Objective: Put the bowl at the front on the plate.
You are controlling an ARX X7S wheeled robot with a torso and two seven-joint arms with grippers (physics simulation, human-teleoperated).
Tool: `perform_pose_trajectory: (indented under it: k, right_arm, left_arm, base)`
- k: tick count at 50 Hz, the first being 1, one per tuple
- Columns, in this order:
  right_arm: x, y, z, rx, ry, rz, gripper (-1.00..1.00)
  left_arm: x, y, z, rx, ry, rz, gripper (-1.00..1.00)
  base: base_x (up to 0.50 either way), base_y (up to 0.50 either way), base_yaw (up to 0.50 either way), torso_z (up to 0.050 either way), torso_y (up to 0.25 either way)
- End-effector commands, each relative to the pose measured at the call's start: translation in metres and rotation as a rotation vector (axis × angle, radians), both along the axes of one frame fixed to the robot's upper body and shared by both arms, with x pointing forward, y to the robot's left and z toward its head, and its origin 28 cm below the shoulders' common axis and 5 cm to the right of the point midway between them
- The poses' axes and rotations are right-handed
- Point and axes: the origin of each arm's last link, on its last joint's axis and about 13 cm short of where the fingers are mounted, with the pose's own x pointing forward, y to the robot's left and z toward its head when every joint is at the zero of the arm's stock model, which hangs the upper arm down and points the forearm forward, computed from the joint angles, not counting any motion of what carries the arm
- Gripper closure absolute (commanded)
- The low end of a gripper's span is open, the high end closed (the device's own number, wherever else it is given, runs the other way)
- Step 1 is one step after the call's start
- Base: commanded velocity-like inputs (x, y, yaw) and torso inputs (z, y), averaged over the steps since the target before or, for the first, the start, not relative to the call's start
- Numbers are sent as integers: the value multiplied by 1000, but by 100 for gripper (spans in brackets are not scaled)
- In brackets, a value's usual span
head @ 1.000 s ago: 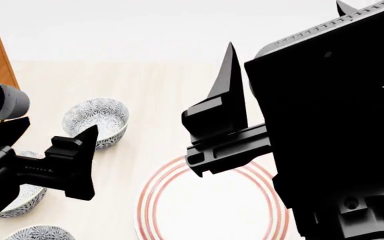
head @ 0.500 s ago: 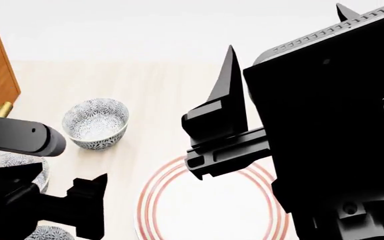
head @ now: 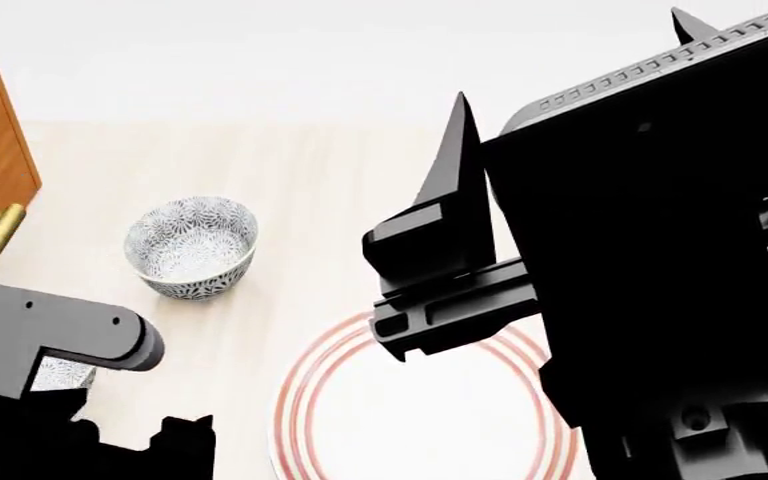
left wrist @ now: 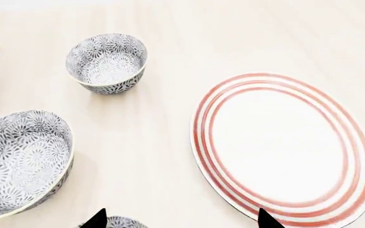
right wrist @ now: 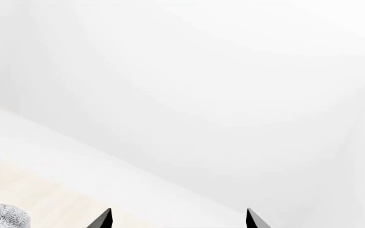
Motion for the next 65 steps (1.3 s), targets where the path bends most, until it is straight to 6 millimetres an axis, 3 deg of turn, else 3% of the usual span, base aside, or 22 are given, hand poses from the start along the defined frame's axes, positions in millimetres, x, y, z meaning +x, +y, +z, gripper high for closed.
perform_pose_trajectory:
  k: [1, 49, 65]
  right_arm:
    - [0, 0, 0, -4, 1, -2, -100]
    - [2, 2, 1, -32, 4, 1, -100]
    - [3, 2, 0, -37, 3, 4, -100]
  left_arm:
    - [1, 0, -12, 34, 35, 4, -100]
    - [-2, 4, -67, 148, 213, -1, -100]
    - [-5, 6, -74, 151, 268, 1, -100]
  base:
    - [0, 0, 0, 0, 0]
    - [0, 0, 0, 0, 0]
    - [0, 0, 0, 0, 0]
